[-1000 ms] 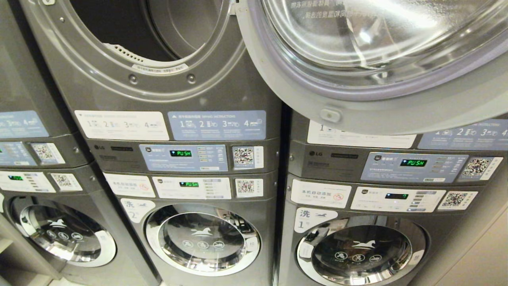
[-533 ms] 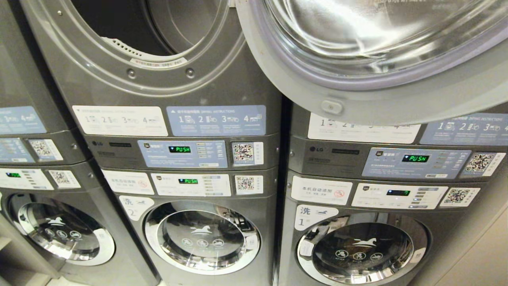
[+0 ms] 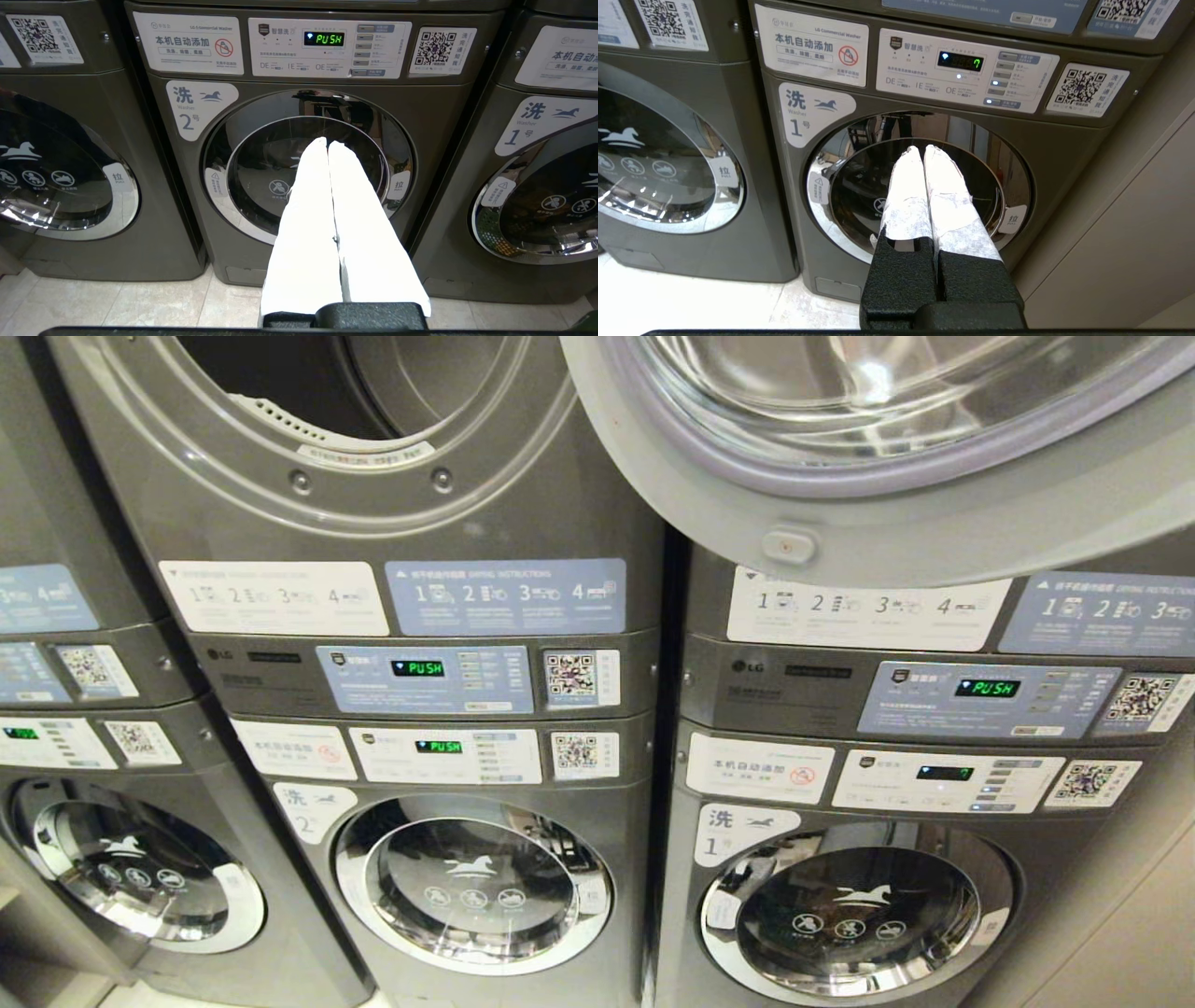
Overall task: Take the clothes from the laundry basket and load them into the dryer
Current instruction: Take the clothes out of the basket
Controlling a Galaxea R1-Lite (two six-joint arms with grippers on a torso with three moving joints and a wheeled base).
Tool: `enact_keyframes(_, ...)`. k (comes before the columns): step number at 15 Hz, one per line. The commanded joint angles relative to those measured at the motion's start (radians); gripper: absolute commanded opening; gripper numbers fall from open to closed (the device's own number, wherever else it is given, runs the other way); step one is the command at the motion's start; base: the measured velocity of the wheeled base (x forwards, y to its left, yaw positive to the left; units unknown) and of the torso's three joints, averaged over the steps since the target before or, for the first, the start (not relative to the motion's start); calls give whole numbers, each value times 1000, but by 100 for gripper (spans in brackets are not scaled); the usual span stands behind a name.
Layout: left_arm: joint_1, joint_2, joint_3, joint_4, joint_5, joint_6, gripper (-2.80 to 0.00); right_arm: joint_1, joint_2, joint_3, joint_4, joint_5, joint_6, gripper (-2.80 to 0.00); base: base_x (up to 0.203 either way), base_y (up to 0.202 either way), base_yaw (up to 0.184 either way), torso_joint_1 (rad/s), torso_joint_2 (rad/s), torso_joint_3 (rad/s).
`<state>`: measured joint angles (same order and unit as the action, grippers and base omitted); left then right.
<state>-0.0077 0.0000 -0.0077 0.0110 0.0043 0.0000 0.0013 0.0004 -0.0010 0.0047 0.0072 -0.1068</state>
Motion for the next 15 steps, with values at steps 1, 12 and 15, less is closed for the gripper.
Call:
enact_keyframes(1,0,2,0,0,0,0,-280,0,-2,1,0,-1,-1,-280,0,0,0,-141,305,173)
enact_keyframes(12,0,2,0,0,0,0,-280,0,-2,1,-2,-1,26,-280,0,0,0,-143,324,179)
enact_keyframes(15,0,2,0,1,0,0,-280,0,0,1,-2,-1,22,-280,0,0,0,-152,363,208)
